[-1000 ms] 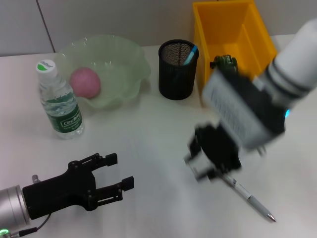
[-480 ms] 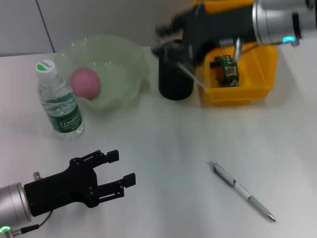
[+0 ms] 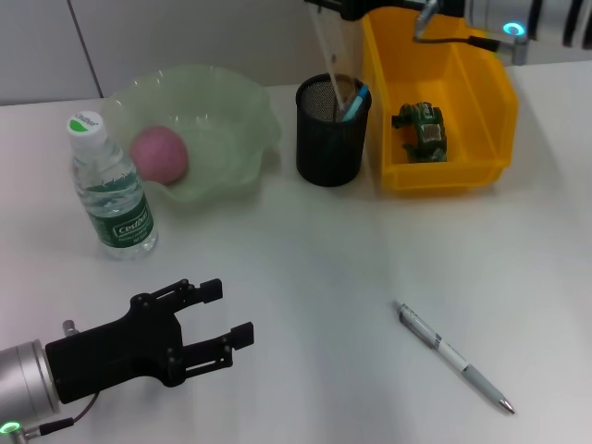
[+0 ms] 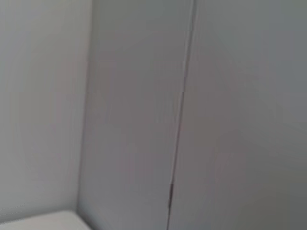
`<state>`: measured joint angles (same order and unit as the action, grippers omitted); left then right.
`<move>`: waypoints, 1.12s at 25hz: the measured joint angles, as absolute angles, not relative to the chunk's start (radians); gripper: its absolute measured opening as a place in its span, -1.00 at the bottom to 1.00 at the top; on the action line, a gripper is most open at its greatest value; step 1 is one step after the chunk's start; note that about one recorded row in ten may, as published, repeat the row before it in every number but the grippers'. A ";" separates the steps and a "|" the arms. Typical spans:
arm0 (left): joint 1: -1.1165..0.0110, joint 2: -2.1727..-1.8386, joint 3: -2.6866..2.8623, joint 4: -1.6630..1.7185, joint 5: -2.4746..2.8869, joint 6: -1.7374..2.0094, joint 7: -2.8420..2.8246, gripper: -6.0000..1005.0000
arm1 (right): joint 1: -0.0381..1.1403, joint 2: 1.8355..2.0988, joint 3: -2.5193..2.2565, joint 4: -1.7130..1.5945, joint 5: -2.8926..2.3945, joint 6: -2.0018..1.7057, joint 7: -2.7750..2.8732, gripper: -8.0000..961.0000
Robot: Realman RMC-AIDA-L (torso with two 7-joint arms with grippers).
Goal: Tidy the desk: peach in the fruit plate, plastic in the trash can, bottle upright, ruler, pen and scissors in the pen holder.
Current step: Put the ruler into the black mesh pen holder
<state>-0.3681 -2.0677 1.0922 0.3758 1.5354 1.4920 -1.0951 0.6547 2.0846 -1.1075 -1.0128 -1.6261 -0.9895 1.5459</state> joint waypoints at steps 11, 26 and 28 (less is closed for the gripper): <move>-0.380 -2.066 1.092 0.377 1.535 1.507 -1.096 0.62 | 0.687 2.086 -1.183 -0.865 -1.459 -0.827 1.372 -0.10; -0.382 -2.065 1.092 0.377 1.535 1.516 -1.103 0.61 | 0.764 2.087 -1.180 -0.656 -1.297 -0.785 1.161 -0.05; -0.382 -2.065 1.092 0.377 1.535 1.516 -1.103 0.61 | 0.764 2.087 -1.181 -0.644 -1.274 -0.779 1.141 -0.05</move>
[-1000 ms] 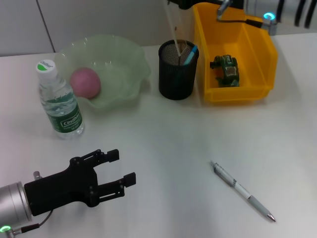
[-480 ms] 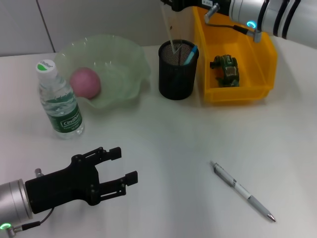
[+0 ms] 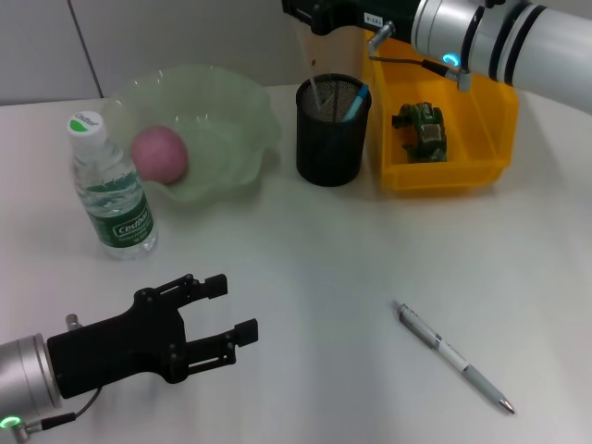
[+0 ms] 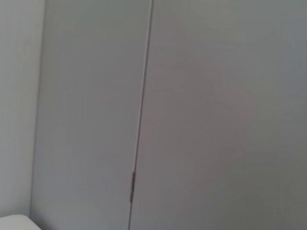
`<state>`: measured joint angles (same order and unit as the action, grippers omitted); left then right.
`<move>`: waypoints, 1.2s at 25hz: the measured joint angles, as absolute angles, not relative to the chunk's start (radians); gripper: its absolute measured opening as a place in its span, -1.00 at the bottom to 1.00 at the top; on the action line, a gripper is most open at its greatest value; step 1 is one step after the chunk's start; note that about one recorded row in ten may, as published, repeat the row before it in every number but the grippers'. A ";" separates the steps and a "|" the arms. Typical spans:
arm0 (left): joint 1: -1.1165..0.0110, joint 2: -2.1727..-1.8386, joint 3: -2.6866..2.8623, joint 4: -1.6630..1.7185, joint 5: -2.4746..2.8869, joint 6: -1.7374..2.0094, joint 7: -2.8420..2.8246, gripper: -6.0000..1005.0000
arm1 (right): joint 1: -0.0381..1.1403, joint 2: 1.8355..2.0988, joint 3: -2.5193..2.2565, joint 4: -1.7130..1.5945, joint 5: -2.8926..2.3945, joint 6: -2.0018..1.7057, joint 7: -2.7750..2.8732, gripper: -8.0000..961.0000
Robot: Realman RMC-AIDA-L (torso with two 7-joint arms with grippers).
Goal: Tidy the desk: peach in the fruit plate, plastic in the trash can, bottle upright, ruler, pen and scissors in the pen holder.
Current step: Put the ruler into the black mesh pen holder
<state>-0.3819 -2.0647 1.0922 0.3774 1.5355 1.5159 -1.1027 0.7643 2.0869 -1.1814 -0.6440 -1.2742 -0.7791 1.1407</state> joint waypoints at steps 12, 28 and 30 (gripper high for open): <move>-0.382 -2.063 1.092 0.377 1.534 1.520 -1.103 0.61 | 0.779 2.087 -1.175 -0.571 -1.264 -0.770 1.121 -0.01; -0.373 -2.058 1.091 0.391 1.534 1.538 -1.104 0.62 | 0.767 2.085 -1.168 -0.564 -1.264 -0.766 1.120 0.04; -0.373 -2.057 1.091 0.391 1.534 1.539 -1.104 0.62 | 0.764 2.085 -1.167 -0.566 -1.264 -0.769 1.120 0.05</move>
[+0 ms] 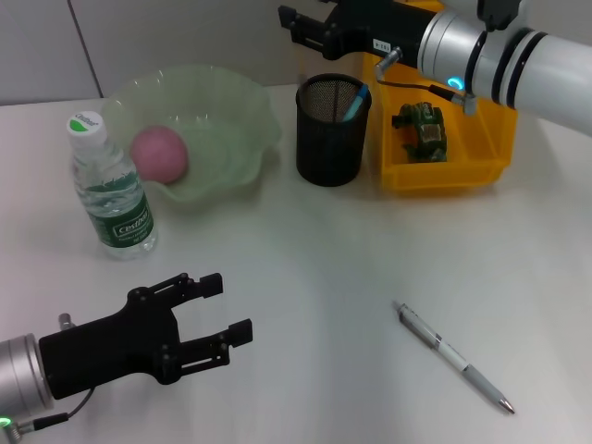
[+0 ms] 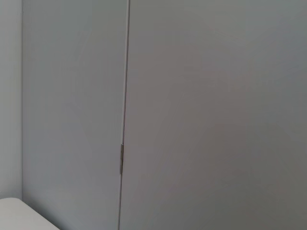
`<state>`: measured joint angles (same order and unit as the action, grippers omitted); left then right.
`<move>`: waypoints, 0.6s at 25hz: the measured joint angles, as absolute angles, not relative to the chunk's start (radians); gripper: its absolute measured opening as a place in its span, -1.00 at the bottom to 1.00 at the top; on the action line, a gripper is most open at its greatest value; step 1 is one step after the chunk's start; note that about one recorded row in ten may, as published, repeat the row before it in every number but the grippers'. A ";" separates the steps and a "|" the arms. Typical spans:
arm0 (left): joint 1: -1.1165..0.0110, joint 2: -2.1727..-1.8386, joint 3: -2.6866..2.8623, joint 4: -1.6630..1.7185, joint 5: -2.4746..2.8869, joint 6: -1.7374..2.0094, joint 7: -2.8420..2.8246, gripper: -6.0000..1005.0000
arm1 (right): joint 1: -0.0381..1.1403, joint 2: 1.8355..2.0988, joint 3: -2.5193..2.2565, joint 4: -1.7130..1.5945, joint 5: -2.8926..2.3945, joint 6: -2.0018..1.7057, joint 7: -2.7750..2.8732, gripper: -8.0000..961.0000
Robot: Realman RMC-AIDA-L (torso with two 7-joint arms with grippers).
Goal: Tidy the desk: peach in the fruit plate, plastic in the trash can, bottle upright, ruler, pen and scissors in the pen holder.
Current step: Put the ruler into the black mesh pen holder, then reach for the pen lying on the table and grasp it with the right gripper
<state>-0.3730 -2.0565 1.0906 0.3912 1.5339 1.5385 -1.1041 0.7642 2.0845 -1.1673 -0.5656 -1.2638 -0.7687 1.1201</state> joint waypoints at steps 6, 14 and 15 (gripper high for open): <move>-0.375 -2.054 1.091 0.391 1.534 1.540 -1.104 0.62 | 0.742 2.085 -1.162 -0.586 -1.234 -0.783 1.124 0.33; -0.382 -2.055 1.091 0.395 1.534 1.542 -1.103 0.62 | 0.604 2.080 -1.169 -0.747 -1.137 -0.976 1.272 0.50; -0.382 -2.056 1.091 0.396 1.535 1.542 -1.103 0.62 | 0.589 2.078 -1.170 -0.774 -1.146 -1.000 1.320 0.50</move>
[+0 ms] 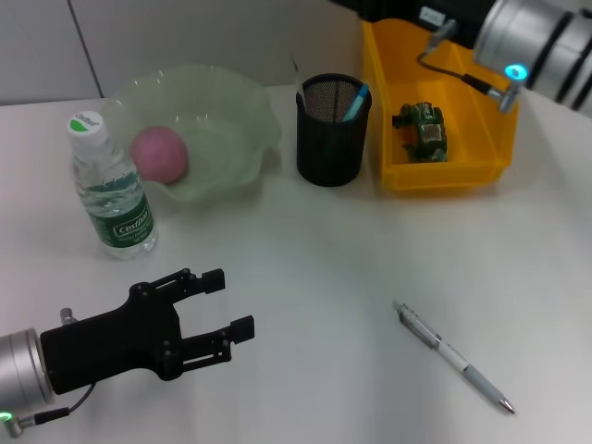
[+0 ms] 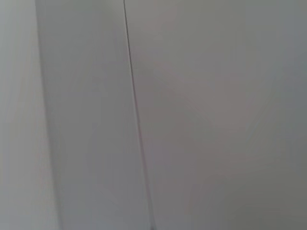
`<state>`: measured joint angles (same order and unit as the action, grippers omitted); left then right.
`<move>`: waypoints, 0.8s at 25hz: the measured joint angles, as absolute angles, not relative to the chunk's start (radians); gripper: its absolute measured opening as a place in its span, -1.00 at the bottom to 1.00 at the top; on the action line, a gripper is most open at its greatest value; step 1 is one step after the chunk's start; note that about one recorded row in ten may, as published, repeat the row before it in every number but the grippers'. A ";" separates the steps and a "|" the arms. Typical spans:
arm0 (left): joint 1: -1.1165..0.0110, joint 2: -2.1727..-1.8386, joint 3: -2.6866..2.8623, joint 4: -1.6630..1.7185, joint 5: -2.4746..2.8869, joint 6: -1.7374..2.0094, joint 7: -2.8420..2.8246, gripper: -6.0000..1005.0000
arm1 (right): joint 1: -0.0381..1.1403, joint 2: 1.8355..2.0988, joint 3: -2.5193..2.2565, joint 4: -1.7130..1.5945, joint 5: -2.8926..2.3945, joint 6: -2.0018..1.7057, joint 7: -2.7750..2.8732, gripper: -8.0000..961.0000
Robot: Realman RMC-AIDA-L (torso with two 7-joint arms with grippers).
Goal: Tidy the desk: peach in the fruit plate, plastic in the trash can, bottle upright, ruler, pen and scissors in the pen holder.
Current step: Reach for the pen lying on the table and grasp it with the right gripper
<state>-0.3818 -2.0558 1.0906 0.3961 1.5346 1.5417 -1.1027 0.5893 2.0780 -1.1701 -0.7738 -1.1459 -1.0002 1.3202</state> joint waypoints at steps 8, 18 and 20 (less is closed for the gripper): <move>-0.383 -2.058 1.091 0.404 1.535 1.547 -1.105 0.62 | 0.510 2.066 -1.152 -1.084 -1.625 -1.190 1.913 0.49; -0.369 -2.052 1.093 0.432 1.541 1.587 -1.107 0.62 | 0.650 2.057 -1.080 -1.278 -2.233 -1.652 2.478 0.49; -0.368 -2.051 1.094 0.434 1.541 1.590 -1.105 0.62 | 0.689 2.054 -1.082 -1.273 -2.318 -1.716 2.536 0.49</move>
<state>-0.3681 -2.0510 1.0940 0.4343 1.5413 1.5900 -1.1052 0.6894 2.0539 -1.0816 -1.2732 -2.3181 -1.7161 2.5365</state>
